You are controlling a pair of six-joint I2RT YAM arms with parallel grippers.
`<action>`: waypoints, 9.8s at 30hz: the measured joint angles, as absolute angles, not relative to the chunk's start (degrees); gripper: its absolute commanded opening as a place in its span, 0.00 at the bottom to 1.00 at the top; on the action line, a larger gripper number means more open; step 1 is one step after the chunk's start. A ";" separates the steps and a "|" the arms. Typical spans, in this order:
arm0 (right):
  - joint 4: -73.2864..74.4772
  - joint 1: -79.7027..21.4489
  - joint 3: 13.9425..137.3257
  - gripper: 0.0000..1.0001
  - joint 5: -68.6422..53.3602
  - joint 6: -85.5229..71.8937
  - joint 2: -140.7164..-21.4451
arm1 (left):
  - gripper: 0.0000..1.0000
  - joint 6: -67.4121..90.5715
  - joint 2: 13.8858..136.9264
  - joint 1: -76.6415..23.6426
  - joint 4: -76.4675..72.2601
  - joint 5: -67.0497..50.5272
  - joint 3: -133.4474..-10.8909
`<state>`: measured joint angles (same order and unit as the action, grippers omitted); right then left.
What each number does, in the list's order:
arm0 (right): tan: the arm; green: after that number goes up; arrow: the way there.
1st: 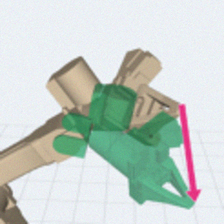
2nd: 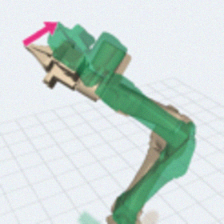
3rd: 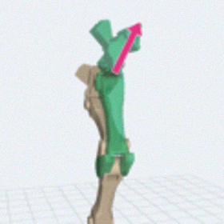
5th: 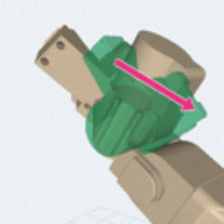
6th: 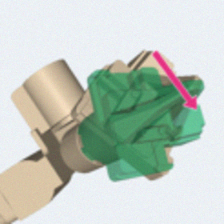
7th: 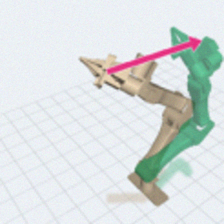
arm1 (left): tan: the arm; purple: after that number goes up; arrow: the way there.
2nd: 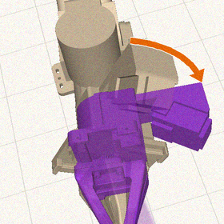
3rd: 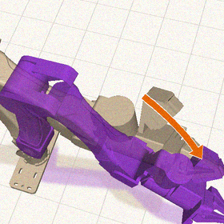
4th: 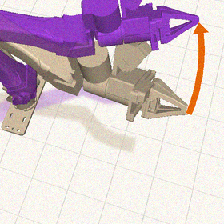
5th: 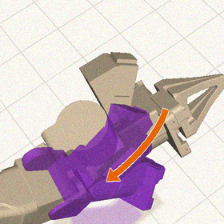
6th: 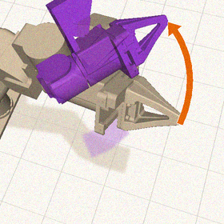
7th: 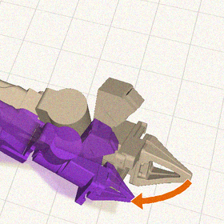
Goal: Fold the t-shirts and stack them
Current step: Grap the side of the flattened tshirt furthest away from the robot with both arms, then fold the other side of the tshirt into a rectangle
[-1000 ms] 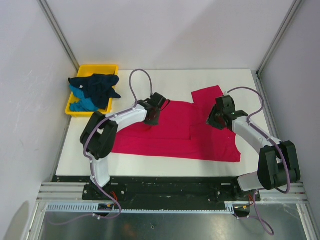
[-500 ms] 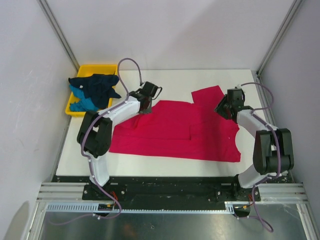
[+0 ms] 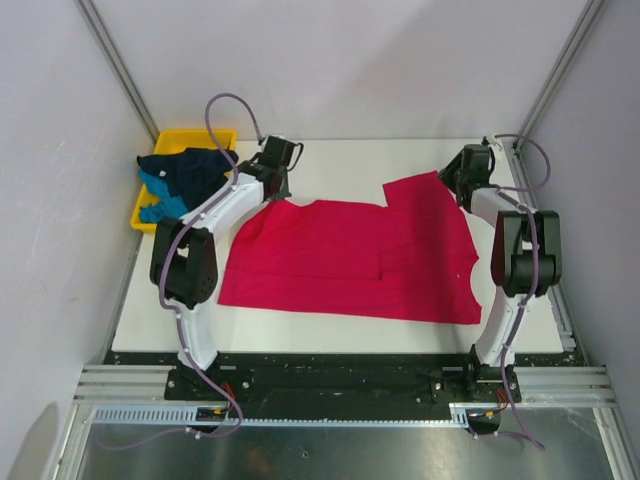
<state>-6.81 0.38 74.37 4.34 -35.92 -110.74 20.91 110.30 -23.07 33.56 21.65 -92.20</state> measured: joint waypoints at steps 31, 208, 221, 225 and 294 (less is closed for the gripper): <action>30.79 -2.07 129.64 0.40 13.76 -29.32 -146.69 | 0.00 21.45 112.64 -17.47 31.35 15.79 -93.12; 26.63 -3.42 42.33 0.00 1.32 -39.75 -63.26 | 0.31 40.18 108.25 -3.22 18.20 1.15 -71.77; 26.63 -1.96 42.33 0.00 0.91 -38.89 -63.20 | 0.00 39.38 108.73 -3.20 18.15 1.37 -73.58; 26.68 -1.06 42.37 0.00 0.36 -38.52 -63.20 | 0.00 36.95 108.73 -3.20 18.13 1.17 -75.57; 31.29 2.39 40.93 0.00 -3.86 -37.91 -60.14 | 0.35 41.65 91.50 1.56 17.89 0.95 -49.82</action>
<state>31.29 2.39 40.93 -3.86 -37.91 -60.14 41.65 91.50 1.56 17.89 0.95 -49.82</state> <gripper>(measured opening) 0.017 0.343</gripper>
